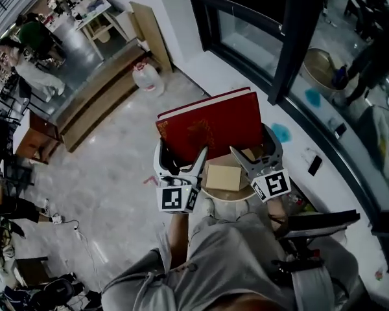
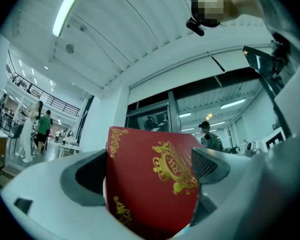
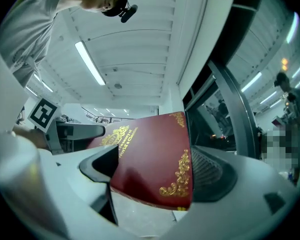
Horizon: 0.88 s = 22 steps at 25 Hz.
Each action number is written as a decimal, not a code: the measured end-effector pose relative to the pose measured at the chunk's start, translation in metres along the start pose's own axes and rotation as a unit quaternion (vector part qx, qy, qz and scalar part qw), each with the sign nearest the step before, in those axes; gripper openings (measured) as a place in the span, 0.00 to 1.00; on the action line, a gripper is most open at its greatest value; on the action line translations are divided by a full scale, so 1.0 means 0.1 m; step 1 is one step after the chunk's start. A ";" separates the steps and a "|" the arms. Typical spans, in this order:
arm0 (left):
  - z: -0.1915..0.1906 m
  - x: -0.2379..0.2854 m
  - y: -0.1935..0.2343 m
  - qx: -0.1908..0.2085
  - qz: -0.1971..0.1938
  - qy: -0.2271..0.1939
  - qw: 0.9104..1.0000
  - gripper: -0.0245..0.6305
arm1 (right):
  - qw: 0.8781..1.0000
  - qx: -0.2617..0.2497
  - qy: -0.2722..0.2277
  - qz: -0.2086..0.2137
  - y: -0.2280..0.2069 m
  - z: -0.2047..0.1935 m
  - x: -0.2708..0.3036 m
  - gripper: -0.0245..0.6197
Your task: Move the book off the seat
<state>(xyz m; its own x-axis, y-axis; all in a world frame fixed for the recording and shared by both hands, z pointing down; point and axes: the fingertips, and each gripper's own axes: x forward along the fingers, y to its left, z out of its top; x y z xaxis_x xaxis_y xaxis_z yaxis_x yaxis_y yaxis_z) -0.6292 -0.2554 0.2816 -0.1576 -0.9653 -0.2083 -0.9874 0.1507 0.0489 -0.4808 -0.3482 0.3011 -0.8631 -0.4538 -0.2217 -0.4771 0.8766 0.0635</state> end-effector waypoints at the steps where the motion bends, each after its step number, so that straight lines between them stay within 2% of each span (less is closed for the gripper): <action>1: 0.00 0.04 0.04 -0.011 -0.009 -0.002 1.000 0.84 | 1.000 -0.007 0.002 -0.011 0.00 0.02 0.03 0.71; 4: 0.04 0.19 0.17 -0.035 -0.037 -0.020 0.999 0.84 | 0.999 -0.031 0.007 -0.038 0.01 0.09 0.16 0.71; 8: 0.14 0.25 0.34 -0.031 -0.064 -0.034 0.997 0.84 | 0.997 -0.042 0.002 -0.059 0.17 0.17 0.23 0.71; 13: 0.07 0.35 0.37 -0.029 -0.076 -0.024 0.996 0.84 | 0.996 -0.053 0.004 -0.073 0.13 0.18 0.26 0.71; 16: 0.00 0.39 0.32 -0.026 -0.095 -0.019 0.995 0.84 | 0.995 -0.047 0.008 -0.089 0.10 0.12 0.21 0.72; 22: -0.10 0.51 0.32 -0.007 -0.109 -0.002 0.994 0.84 | 0.994 -0.038 0.022 -0.103 0.09 -0.04 0.19 0.71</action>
<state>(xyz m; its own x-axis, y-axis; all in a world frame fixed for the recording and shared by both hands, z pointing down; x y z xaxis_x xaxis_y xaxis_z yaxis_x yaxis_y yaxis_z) -0.6692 -0.3023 0.2822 0.0593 -0.9738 -0.2196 -0.9978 -0.0644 0.0161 -0.5018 -0.3498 0.3015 -0.7510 -0.6308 -0.1951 -0.6546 0.7500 0.0951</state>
